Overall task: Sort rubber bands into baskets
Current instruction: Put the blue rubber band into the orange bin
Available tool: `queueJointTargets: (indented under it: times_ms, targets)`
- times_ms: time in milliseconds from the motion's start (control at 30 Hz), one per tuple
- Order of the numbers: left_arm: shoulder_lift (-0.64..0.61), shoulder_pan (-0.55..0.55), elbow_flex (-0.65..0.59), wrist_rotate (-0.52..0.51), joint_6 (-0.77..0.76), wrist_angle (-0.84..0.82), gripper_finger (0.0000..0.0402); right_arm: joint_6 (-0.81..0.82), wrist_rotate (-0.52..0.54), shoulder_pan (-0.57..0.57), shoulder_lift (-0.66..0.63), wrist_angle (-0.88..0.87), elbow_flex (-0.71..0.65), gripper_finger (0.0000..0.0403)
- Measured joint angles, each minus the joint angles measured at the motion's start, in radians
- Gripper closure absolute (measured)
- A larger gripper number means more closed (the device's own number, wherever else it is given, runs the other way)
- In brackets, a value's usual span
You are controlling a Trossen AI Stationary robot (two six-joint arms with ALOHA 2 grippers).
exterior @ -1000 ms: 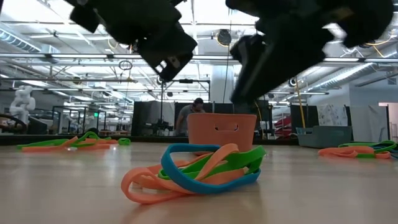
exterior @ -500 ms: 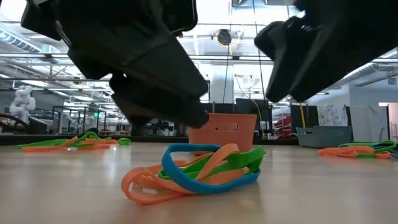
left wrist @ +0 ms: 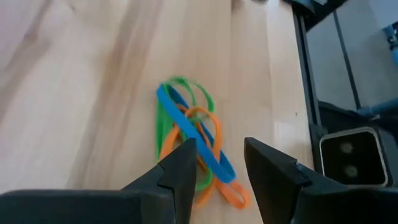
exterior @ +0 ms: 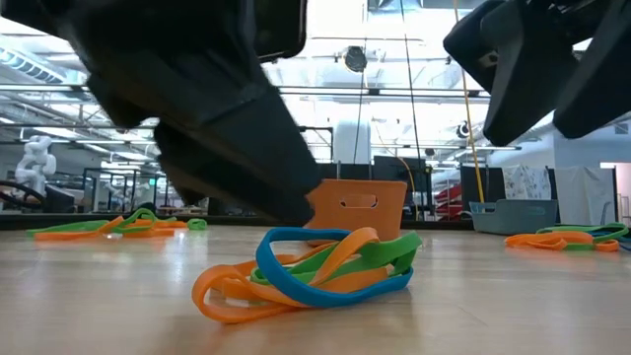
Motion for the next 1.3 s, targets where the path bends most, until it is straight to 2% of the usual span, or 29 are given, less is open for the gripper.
queueJointTargets:
  times_ms: [333, 1300]
  targets:
    - [0.000, -0.013, 0.000, -0.057, -0.001, -0.030, 0.0260, -0.003, 0.001, -0.004, 0.000, 0.003, 0.000, 0.0252]
    - [0.035, -0.013, 0.000, -0.087, -0.069, -0.036, 0.0260, 0.000, 0.000, -0.006, 0.000, 0.004, 0.000, 0.0252]
